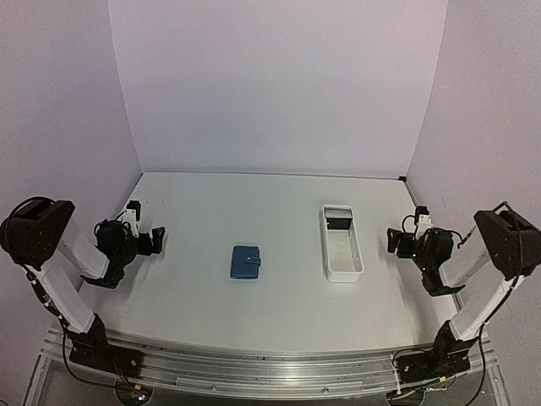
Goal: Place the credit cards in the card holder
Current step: Open the card holder at the center of the board.
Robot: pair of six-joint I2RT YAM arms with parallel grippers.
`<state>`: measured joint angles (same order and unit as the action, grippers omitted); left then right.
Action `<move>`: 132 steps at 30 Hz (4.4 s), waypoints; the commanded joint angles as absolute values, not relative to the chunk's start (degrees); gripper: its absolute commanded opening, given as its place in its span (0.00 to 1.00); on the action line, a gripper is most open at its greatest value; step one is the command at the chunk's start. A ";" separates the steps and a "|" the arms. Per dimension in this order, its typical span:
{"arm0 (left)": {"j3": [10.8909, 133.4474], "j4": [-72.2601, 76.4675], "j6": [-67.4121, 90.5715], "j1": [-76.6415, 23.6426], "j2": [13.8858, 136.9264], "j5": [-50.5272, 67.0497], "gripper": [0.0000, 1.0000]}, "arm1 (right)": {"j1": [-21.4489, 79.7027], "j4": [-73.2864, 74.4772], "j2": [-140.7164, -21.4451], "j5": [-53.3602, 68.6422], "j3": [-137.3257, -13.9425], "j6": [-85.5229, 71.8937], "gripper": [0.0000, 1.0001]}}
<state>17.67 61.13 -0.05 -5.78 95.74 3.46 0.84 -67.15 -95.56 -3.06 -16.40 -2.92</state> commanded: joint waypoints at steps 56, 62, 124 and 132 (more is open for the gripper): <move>50.42 5.51 42.05 -28.82 107.77 37.04 0.43 | 59.55 34.59 -135.66 -27.67 -112.33 -39.76 0.59; 50.52 5.79 42.73 -28.84 107.83 36.20 0.42 | 60.68 36.30 -139.22 -28.18 -115.28 -38.81 0.59; 58.16 -6.84 24.68 -24.00 108.17 40.09 0.62 | 52.47 -2.19 -112.87 5.30 -81.57 -44.44 0.00; 56.77 -8.25 19.33 -22.88 103.18 43.24 0.78 | 53.92 -2.35 -115.84 5.83 -85.20 -47.24 0.00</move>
<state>57.36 -5.87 23.58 -22.74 107.11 41.46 53.10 -2.14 -115.46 4.99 -83.59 -45.41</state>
